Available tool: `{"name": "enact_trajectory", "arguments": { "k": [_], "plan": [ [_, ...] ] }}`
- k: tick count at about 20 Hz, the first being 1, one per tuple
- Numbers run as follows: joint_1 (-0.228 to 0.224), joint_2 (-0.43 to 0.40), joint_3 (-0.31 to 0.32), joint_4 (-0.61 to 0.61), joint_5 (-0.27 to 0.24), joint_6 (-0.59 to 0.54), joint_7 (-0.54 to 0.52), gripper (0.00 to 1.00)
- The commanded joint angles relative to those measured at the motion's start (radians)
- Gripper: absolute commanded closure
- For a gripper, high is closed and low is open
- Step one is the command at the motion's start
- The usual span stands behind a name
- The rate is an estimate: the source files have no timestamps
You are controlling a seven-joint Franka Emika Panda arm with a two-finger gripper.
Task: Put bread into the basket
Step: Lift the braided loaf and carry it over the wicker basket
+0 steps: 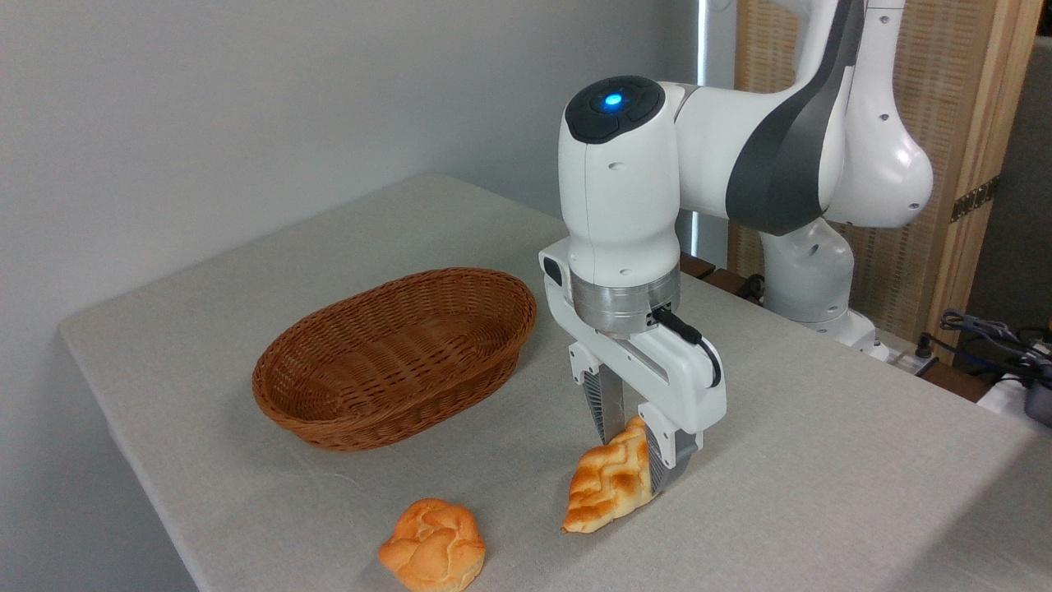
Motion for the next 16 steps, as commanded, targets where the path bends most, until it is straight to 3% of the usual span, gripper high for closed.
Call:
{"name": "enact_trajectory", "arguments": {
  "k": [1, 6, 10, 12, 16],
  "plan": [
    [-0.003, 0.007, 0.007, -0.010, 0.007, 0.030, 0.020, 0.72],
    [-0.003, 0.007, 0.007, -0.007, 0.005, 0.030, 0.017, 0.72],
    [-0.007, 0.005, -0.019, 0.055, -0.047, -0.023, -0.016, 0.72],
    [-0.008, 0.020, -0.050, 0.152, -0.076, -0.117, -0.071, 0.72],
    [-0.008, 0.127, -0.131, 0.427, -0.160, -0.309, -0.241, 0.71]
  ]
}}
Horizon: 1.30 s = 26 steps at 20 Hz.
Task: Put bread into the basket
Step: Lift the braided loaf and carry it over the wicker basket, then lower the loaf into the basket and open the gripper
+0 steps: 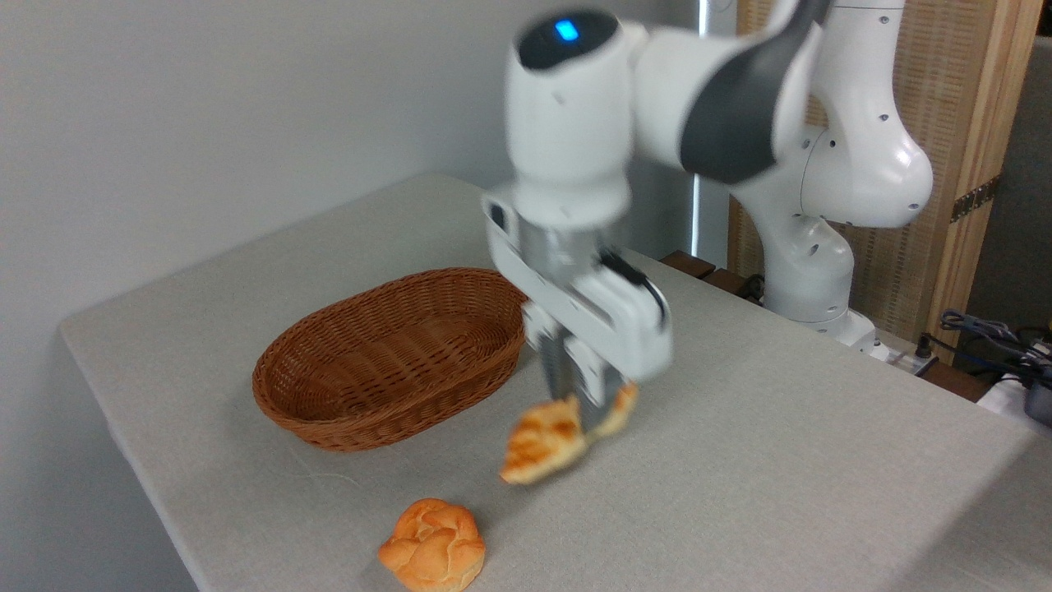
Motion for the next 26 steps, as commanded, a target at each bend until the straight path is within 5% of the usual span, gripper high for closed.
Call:
{"name": "enact_trajectory", "arguments": {
  "k": [1, 5, 11, 13, 14, 17, 21, 26],
  "plan": [
    [-0.002, 0.136, -0.096, 0.258, -0.054, -0.139, -0.198, 0.71],
    [-0.014, 0.203, -0.250, 0.361, -0.055, -0.136, -0.436, 0.71],
    [-0.088, 0.279, -0.358, 0.373, -0.055, -0.029, -0.576, 0.64],
    [-0.088, 0.296, -0.362, 0.370, -0.052, -0.024, -0.574, 0.54],
    [-0.088, 0.298, -0.362, 0.367, -0.054, -0.021, -0.574, 0.35],
    [-0.090, 0.299, -0.362, 0.347, -0.022, -0.022, -0.568, 0.28],
    [-0.090, 0.301, -0.364, 0.333, -0.008, -0.021, -0.568, 0.01],
    [-0.090, 0.301, -0.364, 0.333, -0.008, -0.021, -0.567, 0.00]
  ]
}}
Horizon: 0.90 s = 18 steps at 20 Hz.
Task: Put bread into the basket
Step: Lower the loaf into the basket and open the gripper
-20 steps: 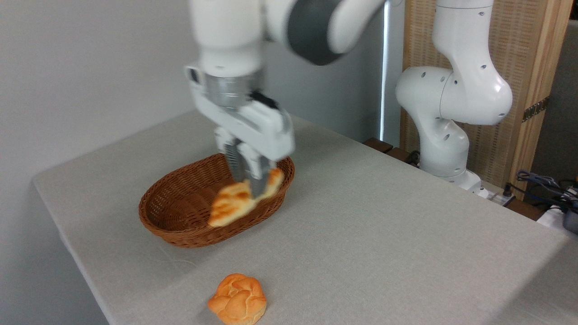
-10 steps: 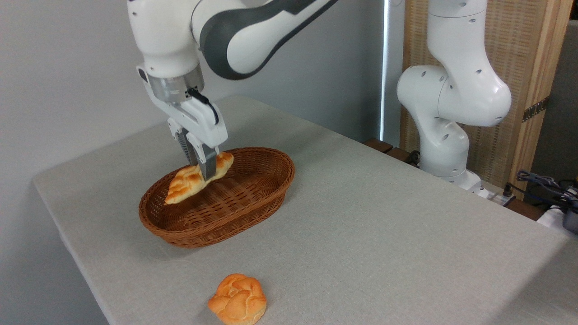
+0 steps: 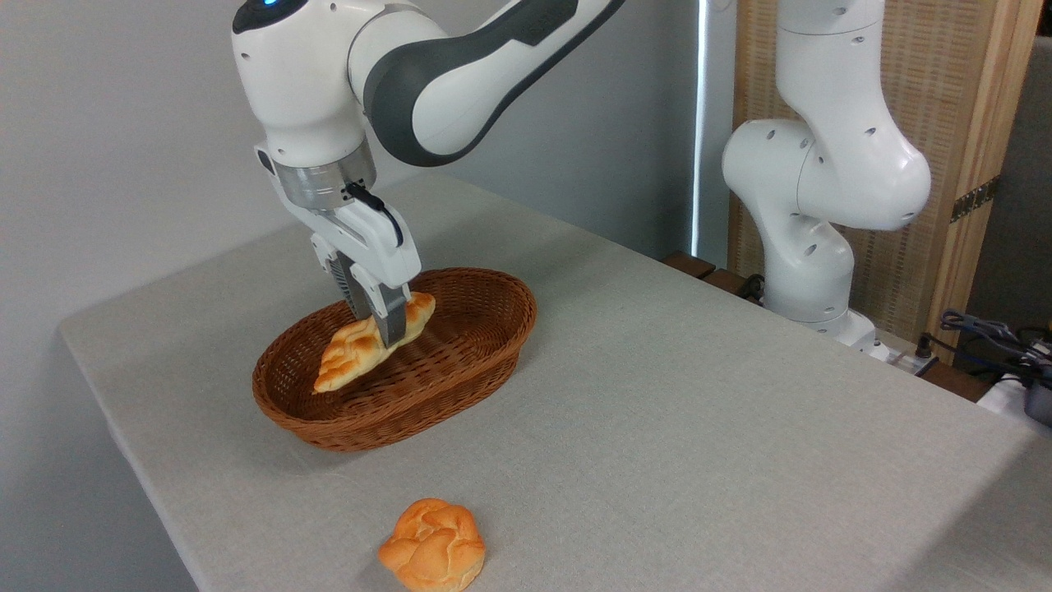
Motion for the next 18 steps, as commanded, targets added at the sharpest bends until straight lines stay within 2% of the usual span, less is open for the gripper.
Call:
{"name": "enact_trajectory", "arguments": {
  "k": [1, 9, 11, 13, 14, 15, 17, 18],
  "plan": [
    [-0.002, -0.010, 0.003, -0.006, 0.009, 0.007, 0.005, 0.00],
    [-0.002, -0.021, 0.010, 0.006, 0.011, 0.004, 0.006, 0.00],
    [0.001, -0.021, 0.019, 0.043, 0.011, -0.010, 0.017, 0.00],
    [-0.003, -0.033, 0.060, 0.077, 0.011, -0.025, 0.022, 0.00],
    [-0.018, -0.056, 0.089, 0.077, 0.009, -0.025, 0.028, 0.00],
    [-0.057, -0.066, 0.135, 0.077, 0.009, -0.025, 0.046, 0.00],
    [-0.164, -0.082, 0.277, 0.087, 0.008, -0.062, 0.092, 0.00],
    [-0.201, -0.082, 0.330, 0.115, 0.009, -0.090, 0.098, 0.00]
  ]
}}
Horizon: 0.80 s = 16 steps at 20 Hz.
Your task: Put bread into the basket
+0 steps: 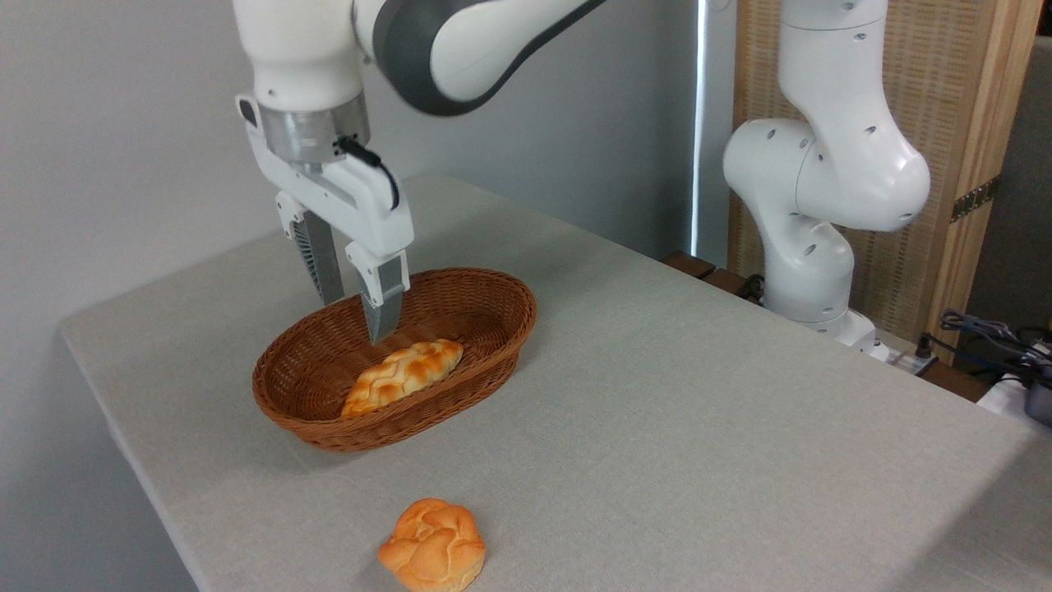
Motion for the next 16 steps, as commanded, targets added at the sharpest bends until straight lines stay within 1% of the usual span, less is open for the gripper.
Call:
{"name": "enact_trajectory", "arguments": {
  "k": [1, 2, 4, 6, 8, 9, 12, 14, 16],
  "plan": [
    [-0.146, -0.026, 0.197, 0.061, 0.011, -0.108, 0.047, 0.00],
    [-0.147, -0.026, 0.214, 0.084, 0.017, -0.143, 0.072, 0.00],
    [-0.151, -0.026, 0.259, 0.131, 0.046, -0.200, 0.142, 0.00],
    [-0.153, -0.031, 0.286, 0.156, 0.052, -0.220, 0.159, 0.00],
    [-0.156, -0.031, 0.309, 0.170, 0.080, -0.235, 0.161, 0.00],
    [-0.156, -0.031, 0.311, 0.191, 0.098, -0.248, 0.164, 0.00],
    [-0.156, -0.025, 0.310, 0.205, 0.100, -0.271, 0.178, 0.00],
    [-0.156, -0.023, 0.308, 0.205, 0.091, -0.271, 0.176, 0.00],
    [-0.156, -0.020, 0.299, 0.214, 0.098, -0.275, 0.173, 0.00]
  ]
}}
